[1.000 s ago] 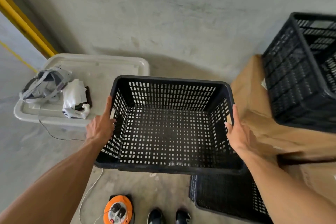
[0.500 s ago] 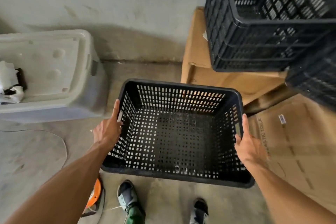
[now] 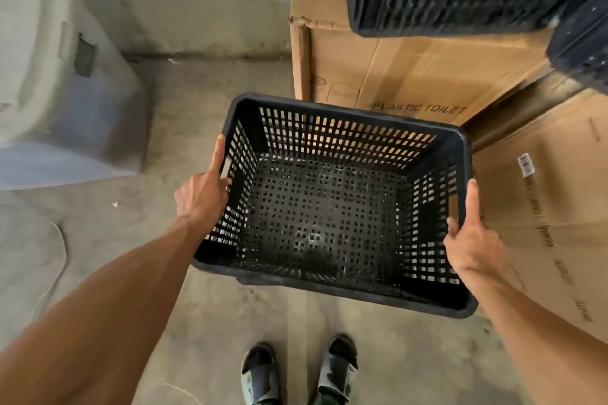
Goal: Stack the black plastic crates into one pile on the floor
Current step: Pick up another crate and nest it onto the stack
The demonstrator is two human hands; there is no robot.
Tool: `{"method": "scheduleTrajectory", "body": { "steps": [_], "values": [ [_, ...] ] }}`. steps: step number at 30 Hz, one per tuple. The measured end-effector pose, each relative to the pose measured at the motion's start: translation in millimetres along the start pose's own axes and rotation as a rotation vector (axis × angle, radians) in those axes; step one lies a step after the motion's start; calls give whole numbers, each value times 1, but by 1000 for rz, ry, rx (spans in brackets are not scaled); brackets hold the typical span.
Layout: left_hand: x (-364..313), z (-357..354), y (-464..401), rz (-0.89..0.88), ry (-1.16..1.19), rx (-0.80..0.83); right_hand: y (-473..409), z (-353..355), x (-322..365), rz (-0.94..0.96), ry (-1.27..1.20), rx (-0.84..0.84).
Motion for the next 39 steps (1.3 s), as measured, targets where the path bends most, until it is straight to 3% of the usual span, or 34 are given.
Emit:
{"method": "scheduleTrajectory", "body": {
  "steps": [7, 14, 39],
  "values": [
    [3, -11, 6, 3, 68, -55, -10, -13, -4, 81, 46, -121],
    [17, -20, 27, 77, 123, -82, -27, -18, 13, 195, 11, -100],
    [11, -26, 49, 83, 80, -65, -12, -18, -10, 201, -22, -144]
  ]
}}
Point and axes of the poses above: each hand's wrist, its own y-axis away from the middle knuckle, its own z-axis out of the back of the hand, x = y × z, the point moved 4 cm from there along -y, towards the middle knuckle, and after that the axes turned 10 degrees about -y, right-handed, at the moved point
